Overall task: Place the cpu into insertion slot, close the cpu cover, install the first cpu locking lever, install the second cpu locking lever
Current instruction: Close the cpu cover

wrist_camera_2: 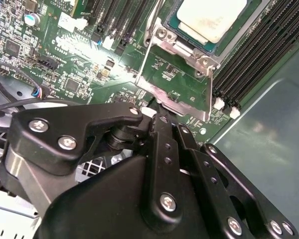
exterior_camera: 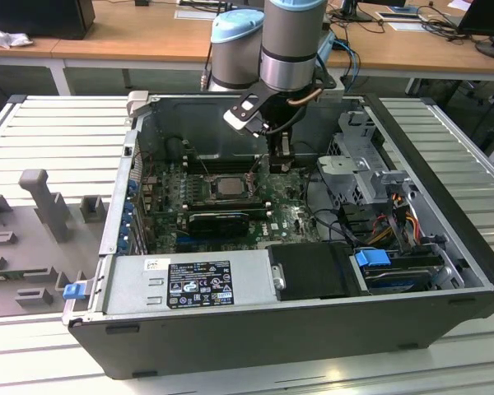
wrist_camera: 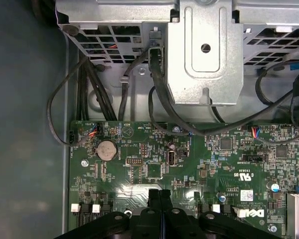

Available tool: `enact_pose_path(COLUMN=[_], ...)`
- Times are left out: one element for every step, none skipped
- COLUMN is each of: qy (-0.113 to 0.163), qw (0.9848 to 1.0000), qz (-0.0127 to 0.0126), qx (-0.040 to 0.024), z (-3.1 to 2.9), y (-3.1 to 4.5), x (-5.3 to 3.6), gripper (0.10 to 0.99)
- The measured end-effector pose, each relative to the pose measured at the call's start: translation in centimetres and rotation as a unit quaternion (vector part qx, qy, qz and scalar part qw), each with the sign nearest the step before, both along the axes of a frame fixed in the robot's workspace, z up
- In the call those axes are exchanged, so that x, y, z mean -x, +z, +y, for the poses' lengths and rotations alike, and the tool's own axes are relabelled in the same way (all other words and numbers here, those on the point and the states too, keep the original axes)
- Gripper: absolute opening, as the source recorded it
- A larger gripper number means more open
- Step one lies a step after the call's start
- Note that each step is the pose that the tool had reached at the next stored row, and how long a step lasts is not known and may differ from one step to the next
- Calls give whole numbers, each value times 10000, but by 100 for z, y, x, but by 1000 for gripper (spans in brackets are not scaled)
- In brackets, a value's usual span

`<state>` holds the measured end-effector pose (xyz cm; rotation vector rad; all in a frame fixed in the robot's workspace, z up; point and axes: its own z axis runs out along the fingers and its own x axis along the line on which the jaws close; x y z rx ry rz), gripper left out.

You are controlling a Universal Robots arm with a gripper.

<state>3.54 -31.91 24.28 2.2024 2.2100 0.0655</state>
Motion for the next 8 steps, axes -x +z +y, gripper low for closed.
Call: enact_pose_path(qy=[0,0,0,0,0,0,0,-1], qw=[10000,10000,10000,10000,10000,10000,10000,10000], qz=[0,0,0,0,0,0,0,0], qx=[0,0,0,0,0,0,0,0], z=[0,0,0,0,0,0,0,0], y=[0,0,0,0,0,0,0,0], x=[1,2,4,5,6,9,12,15], gripper=[106,106,106,106,106,106,106,106])
